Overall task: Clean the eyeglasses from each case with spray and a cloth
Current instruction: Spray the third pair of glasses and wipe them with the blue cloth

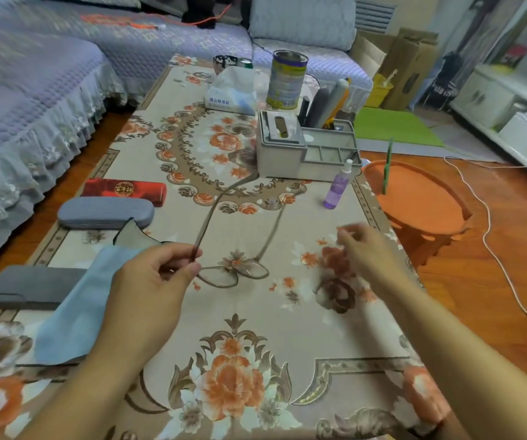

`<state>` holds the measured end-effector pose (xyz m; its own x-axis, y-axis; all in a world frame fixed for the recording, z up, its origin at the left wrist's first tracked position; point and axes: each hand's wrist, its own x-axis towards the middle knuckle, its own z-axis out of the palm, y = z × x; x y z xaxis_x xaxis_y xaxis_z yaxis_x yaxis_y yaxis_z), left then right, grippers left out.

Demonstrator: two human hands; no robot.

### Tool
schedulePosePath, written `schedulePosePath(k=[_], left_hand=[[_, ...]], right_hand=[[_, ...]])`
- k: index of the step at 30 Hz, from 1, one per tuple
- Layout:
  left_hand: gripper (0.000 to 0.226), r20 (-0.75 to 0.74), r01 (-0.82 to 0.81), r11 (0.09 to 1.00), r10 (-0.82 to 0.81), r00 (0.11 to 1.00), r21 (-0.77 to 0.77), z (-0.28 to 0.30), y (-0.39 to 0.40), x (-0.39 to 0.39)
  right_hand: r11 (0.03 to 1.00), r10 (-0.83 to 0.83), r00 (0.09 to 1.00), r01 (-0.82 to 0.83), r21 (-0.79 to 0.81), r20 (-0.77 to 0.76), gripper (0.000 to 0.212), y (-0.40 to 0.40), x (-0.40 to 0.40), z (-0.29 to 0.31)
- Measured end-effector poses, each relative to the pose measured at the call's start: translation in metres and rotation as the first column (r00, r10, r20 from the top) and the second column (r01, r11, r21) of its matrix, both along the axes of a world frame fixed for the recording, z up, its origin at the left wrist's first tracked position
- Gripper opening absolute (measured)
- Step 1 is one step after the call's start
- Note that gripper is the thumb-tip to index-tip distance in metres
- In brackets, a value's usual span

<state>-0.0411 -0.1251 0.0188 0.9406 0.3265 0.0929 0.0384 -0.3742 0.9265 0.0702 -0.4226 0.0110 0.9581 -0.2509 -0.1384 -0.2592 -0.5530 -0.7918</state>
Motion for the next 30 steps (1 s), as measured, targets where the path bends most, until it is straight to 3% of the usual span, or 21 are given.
schedulePosePath(k=[2, 4, 6, 8, 10, 12, 14, 15, 16, 18, 20, 22, 25, 30], left_hand=[[0.019, 0.008, -0.022, 1.0, 0.022, 1.0, 0.012, -0.002, 0.003, 0.003], [0.021, 0.019, -0.026, 1.0, 0.026, 0.999, 0.002, -0.005, 0.004, 0.005], [0.022, 0.036, -0.023, 0.999, 0.023, 0.999, 0.022, -0.009, 0.005, 0.007], [0.022, 0.048, -0.024, 0.998, 0.021, 0.999, 0.055, -0.014, 0.006, 0.01], [0.022, 0.055, -0.03, 0.998, 0.026, 0.998, 0.061, -0.017, 0.004, 0.011], [0.021, 0.059, -0.045, 0.998, 0.042, 0.997, 0.05, -0.017, 0.001, 0.012], [0.019, 0.074, -0.067, 0.997, 0.064, 0.995, 0.043, -0.016, -0.001, 0.012], [0.019, 0.083, -0.077, 0.996, 0.073, 0.994, 0.044, -0.015, -0.003, 0.012], [0.019, 0.095, -0.084, 0.995, 0.079, 0.992, 0.047, -0.015, -0.005, 0.011], [0.018, 0.123, -0.091, 0.995, 0.085, 0.989, 0.045, -0.013, -0.01, 0.009], [0.017, 0.148, -0.089, 0.995, 0.083, 0.986, 0.035, -0.011, -0.018, 0.004], [0.019, 0.169, -0.086, 0.995, 0.078, 0.982, 0.042, -0.012, -0.025, 0.0], [0.02, 0.194, -0.084, 0.994, 0.069, 0.979, 0.072, -0.016, -0.032, -0.006], [0.021, 0.243, -0.075, 0.991, 0.046, 0.969, 0.111, -0.016, -0.039, -0.014]], right_hand=[[0.995, -0.094, 0.995, 0.094, 0.031, 0.018, 0.042, -0.013, 0.048, -0.001], [0.994, -0.089, 0.995, 0.086, 0.06, 0.038, 0.073, -0.018, 0.09, -0.003], [0.991, -0.078, 0.996, 0.071, 0.113, 0.052, 0.081, -0.012, 0.117, -0.008], [0.991, -0.095, 0.989, 0.084, 0.1, 0.113, 0.057, -0.005, 0.135, -0.018], [0.992, -0.116, 0.974, 0.122, -0.019, 0.195, 0.032, -0.002, 0.141, -0.022], [0.992, -0.071, 0.965, 0.095, -0.086, 0.253, 0.022, -0.002, 0.135, -0.013], [0.995, 0.011, 0.956, -0.038, 0.088, 0.293, 0.013, 0.001, 0.107, 0.011], [0.942, 0.054, 0.957, -0.143, 0.304, 0.283, 0.014, 0.006, 0.084, 0.024], [0.819, 0.102, 0.957, -0.237, 0.523, 0.273, 0.019, 0.011, 0.055, 0.037], [0.453, 0.262, 0.941, -0.314, 0.834, 0.212, 0.02, 0.017, -0.008, 0.048], [0.133, 0.425, 0.889, -0.245, 0.96, 0.168, 0.022, 0.026, -0.065, 0.038], [-0.084, 0.519, 0.842, -0.117, 0.99, 0.144, 0.046, 0.036, -0.101, 0.021], [-0.194, 0.616, 0.777, -0.012, 0.981, 0.131, 0.074, 0.047, -0.116, 0.001], [-0.292, 0.667, 0.718, 0.005, 0.956, 0.2, 0.075, 0.052, -0.109, 0.006]])
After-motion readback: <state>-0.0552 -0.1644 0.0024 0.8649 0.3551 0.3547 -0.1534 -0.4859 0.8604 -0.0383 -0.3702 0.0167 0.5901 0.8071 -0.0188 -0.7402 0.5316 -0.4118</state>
